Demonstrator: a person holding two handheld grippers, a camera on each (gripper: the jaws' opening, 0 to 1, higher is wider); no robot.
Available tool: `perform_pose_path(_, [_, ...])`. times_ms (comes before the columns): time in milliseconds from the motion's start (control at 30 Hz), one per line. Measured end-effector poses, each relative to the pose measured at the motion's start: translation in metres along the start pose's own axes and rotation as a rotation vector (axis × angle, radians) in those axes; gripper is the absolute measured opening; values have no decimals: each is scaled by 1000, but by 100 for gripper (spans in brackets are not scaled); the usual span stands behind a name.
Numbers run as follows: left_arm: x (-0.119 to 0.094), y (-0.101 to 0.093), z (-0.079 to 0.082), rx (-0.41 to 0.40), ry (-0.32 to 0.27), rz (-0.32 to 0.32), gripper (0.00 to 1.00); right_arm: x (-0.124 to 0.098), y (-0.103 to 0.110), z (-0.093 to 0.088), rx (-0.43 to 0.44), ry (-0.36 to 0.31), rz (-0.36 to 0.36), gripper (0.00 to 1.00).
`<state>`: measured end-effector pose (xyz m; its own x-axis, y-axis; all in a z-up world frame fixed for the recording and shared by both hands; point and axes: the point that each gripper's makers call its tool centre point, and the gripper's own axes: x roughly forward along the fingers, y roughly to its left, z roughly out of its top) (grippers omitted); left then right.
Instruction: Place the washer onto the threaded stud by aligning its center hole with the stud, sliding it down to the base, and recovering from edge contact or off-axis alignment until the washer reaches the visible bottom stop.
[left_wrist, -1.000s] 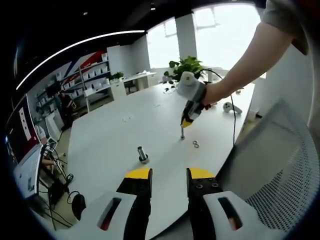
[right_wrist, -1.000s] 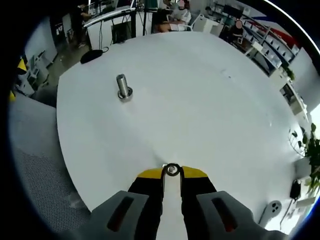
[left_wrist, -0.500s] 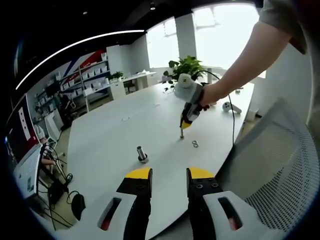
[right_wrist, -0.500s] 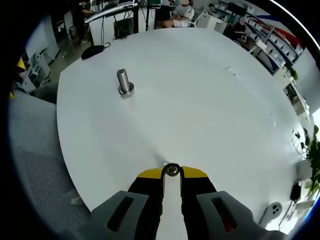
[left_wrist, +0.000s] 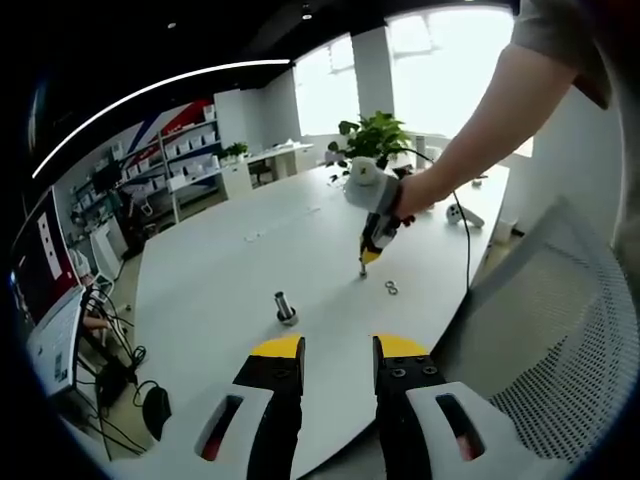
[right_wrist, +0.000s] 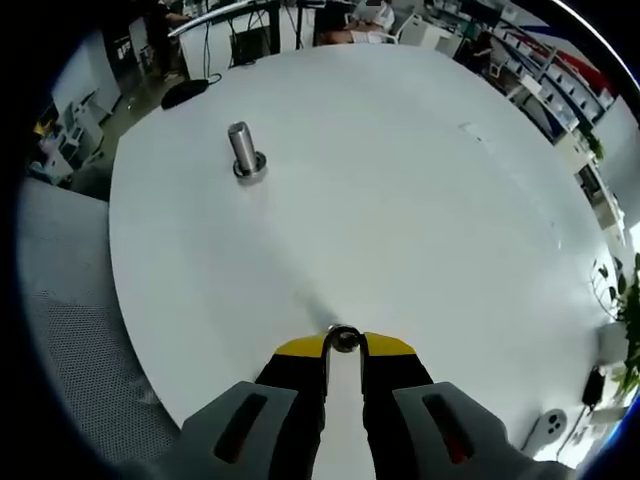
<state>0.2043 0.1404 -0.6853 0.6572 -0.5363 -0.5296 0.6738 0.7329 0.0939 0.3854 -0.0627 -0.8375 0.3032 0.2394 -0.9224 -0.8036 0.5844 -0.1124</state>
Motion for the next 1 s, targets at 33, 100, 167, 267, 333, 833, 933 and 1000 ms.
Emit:
perform_pose_path(33, [0, 0, 0, 0, 1, 0, 25, 2, 0, -1, 8, 3, 2, 14])
perform_pose_path(100, [0, 0, -1, -4, 3, -3, 25, 6, 1, -5, 19, 17, 2, 14])
perform_pose_path(167, [0, 0, -1, -2, 4, 0, 25, 11, 4, -6, 21, 23, 10, 14])
perform_pose_path(267, [0, 0, -2, -5, 6, 1, 25, 17, 4, -9, 11, 35, 12, 14])
perform_pose_path(333, [0, 0, -1, -6, 4, 2, 25, 19, 5, -10, 19, 41, 16, 14])
perform_pose_path(833, [0, 0, 0, -8, -3, 0, 25, 25, 7, -15, 52, 67, 31, 14])
perform_pose_path(933, [-1, 0, 0, -10, -3, 1, 25, 25, 7, -15, 49, 65, 24, 14])
perform_pose_path(1000, [-1, 0, 0, -11, -4, 0, 25, 26, 6, -15, 48, 63, 20, 15])
